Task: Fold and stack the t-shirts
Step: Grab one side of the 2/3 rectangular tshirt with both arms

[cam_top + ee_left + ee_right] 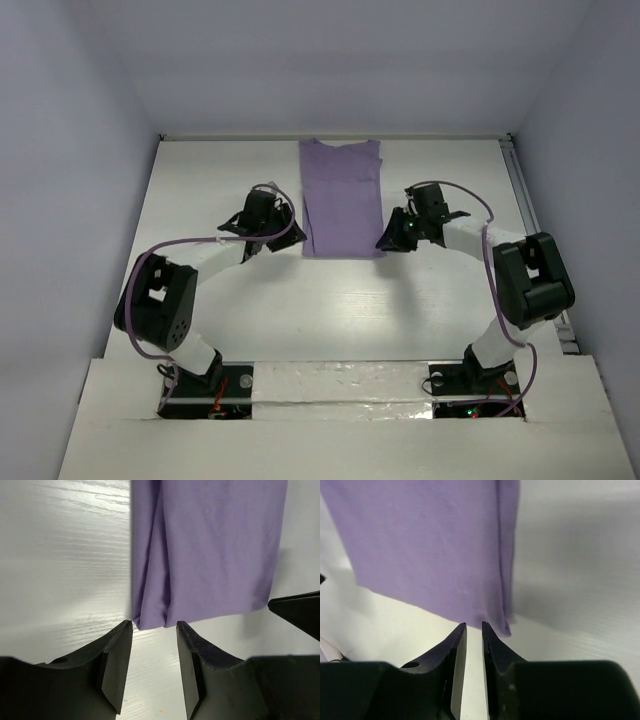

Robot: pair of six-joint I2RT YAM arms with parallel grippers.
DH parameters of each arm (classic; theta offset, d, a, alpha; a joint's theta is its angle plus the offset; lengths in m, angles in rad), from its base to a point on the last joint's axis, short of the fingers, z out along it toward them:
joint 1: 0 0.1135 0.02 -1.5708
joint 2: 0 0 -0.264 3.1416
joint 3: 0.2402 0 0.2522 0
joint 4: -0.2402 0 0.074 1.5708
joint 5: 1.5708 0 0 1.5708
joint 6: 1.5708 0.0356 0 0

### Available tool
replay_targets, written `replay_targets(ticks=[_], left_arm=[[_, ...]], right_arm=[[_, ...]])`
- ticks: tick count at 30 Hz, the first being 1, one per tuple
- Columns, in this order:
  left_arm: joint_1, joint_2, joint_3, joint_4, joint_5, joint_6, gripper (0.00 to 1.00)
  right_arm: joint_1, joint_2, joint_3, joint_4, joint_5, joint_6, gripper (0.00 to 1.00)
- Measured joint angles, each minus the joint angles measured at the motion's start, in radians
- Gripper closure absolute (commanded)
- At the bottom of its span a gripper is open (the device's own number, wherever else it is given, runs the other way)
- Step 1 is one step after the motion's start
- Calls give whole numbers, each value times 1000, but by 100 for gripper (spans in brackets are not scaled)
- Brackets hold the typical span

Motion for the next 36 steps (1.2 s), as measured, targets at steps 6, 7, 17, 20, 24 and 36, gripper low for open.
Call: replay_targets(ticks=[6, 7, 17, 20, 24, 36], left_arm=[[-2, 63, -24, 51, 46, -21, 63], [-2, 77, -24, 53, 51, -21, 63], [-3, 122, -24, 66, 69, -25, 68], [-9, 133, -24, 77, 72, -29, 74], [-19, 146, -24, 89, 82, -42, 84], [-21, 141, -24, 84, 64, -60, 100]], right_arm=[[-1, -40, -6, 3, 16, 13, 46], [-5, -41, -9, 3, 18, 14, 46], [-58, -39, -85, 17, 45, 59, 47], [-66, -23, -85, 51, 31, 73, 53], [-66, 8, -92, 103, 10, 96, 73], [-78, 21, -118, 142, -21, 129, 100]])
